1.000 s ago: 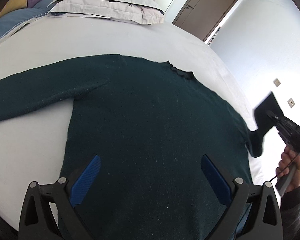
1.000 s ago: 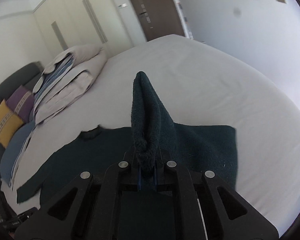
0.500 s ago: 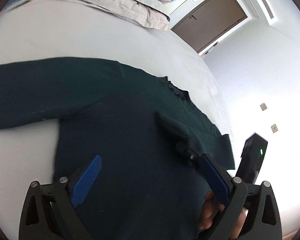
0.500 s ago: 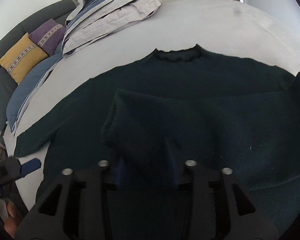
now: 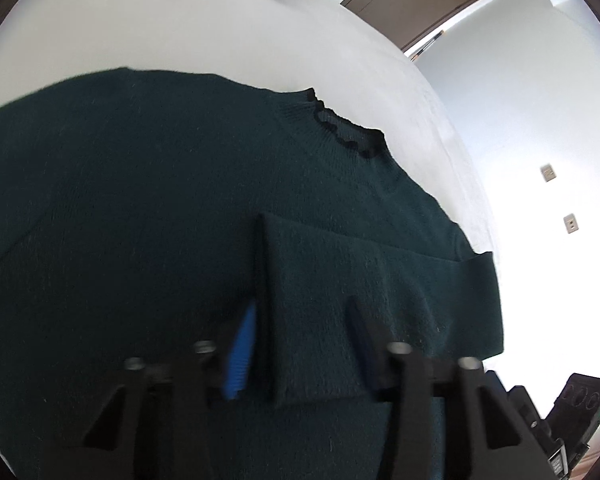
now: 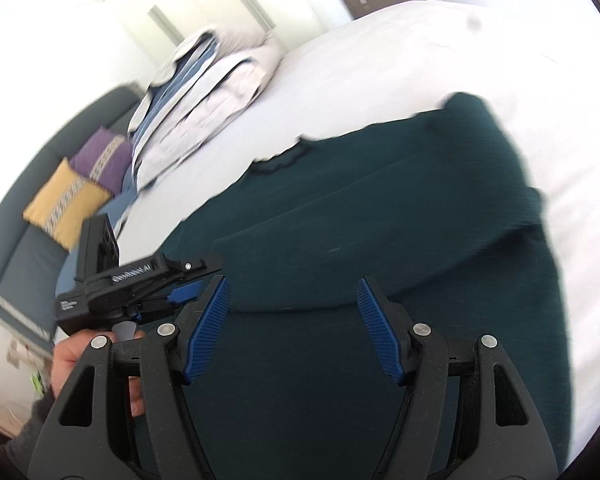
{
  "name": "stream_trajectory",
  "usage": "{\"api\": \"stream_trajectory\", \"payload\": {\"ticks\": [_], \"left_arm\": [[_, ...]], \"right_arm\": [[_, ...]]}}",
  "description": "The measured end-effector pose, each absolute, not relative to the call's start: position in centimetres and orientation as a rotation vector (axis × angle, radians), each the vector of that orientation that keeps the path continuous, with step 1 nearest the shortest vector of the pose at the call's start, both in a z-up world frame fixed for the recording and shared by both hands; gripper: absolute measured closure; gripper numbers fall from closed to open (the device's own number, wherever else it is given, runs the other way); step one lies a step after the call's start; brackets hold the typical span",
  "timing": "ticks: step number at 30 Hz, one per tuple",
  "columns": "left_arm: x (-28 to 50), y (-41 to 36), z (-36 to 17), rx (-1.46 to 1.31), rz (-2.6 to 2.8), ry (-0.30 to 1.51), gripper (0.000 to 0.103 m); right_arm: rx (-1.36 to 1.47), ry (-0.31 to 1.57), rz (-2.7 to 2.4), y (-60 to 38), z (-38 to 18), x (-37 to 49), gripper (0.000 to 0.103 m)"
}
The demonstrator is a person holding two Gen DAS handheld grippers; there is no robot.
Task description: Fold small clothes
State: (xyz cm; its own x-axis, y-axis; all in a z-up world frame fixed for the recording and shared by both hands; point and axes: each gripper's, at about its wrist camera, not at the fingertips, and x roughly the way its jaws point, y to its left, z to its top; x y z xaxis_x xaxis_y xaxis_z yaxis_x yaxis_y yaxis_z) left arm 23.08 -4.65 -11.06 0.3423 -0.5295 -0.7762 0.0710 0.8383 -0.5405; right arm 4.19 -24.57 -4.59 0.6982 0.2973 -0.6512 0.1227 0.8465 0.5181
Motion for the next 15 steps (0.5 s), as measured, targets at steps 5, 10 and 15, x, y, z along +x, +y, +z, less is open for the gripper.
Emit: {"api": "stream_trajectory", "payload": {"ticks": [5, 10, 15], "left_arm": [[23.4, -5.4, -9.1, -0.332, -0.412, 1.103, 0.093], [23.6, -5.5, -7.0, -0.268, -0.401, 0.998, 0.093], [23.9, -4.2, -6.5, -0.277, -0.385, 0.885, 0.093]], "right_arm": [[0.601, 0.775, -0.024, -30.5, -4.1, 2.9, 0.039], [0.763, 0.749, -0.072, -36.3, -4.4, 2.3, 0.045], [0.797, 0.742, -0.107, -39.5, -4.2, 3.2, 0.045]]}}
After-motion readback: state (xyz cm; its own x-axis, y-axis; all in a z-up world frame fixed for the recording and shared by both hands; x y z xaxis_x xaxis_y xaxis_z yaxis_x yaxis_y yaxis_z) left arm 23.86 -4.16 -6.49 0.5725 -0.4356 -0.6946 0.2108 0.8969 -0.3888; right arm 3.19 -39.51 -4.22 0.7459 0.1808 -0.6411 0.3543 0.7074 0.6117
